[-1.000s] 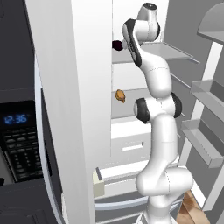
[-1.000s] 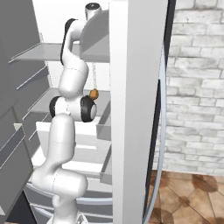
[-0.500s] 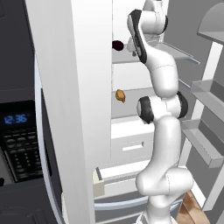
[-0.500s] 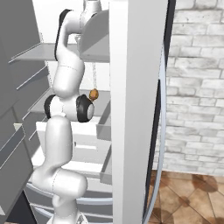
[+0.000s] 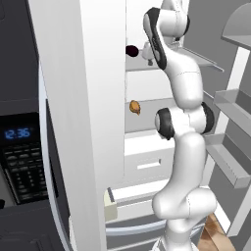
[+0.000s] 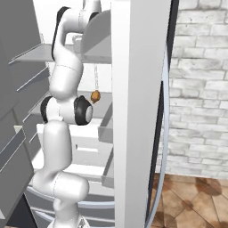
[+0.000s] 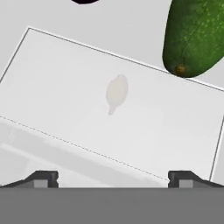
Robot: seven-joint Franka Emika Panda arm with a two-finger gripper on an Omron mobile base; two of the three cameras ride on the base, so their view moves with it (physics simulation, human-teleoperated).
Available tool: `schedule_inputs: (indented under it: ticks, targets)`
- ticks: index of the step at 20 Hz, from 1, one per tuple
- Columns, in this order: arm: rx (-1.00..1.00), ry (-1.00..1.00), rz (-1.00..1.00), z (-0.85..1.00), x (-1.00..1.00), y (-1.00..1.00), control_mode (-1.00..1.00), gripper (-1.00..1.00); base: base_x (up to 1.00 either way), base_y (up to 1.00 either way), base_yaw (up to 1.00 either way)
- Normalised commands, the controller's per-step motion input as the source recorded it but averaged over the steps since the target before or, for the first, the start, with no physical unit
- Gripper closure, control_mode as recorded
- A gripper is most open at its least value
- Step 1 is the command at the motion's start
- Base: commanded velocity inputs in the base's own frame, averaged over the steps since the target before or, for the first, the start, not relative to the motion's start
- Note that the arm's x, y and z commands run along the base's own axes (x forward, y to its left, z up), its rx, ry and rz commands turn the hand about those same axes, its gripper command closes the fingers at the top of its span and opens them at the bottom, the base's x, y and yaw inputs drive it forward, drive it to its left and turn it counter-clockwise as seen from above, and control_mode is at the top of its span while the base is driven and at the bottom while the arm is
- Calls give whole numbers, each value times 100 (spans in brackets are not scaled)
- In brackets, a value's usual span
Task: Transport the chicken drumstick and avocado to the fridge. Place the chicken drumstick on the rack containing meat and place the avocado on the rack containing the vegetable, ensuring meats and vegetables are on different racks.
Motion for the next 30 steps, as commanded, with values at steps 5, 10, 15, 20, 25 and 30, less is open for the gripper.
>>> schedule_inputs:
  ticks: [5, 10, 15, 20, 25, 30]
  targets:
    - [-4, -27, 0, -100, -100, 24, -100, -100, 0, 0, 0]
    - [-10, -32, 0, -100, -100, 14, -100, -100, 0, 0, 0]
    - [2, -24, -22, -78, -100, -17, -100, -100, 0, 0, 0]
    - [27, -3, -24, 95, -100, -5, -100, -100, 0, 0, 0]
    - [38, 4, -17, 100, -100, 0, -100, -100, 0, 0, 0]
    - [28, 14, -12, 100, -100, 0, -100, -100, 0, 0, 0]
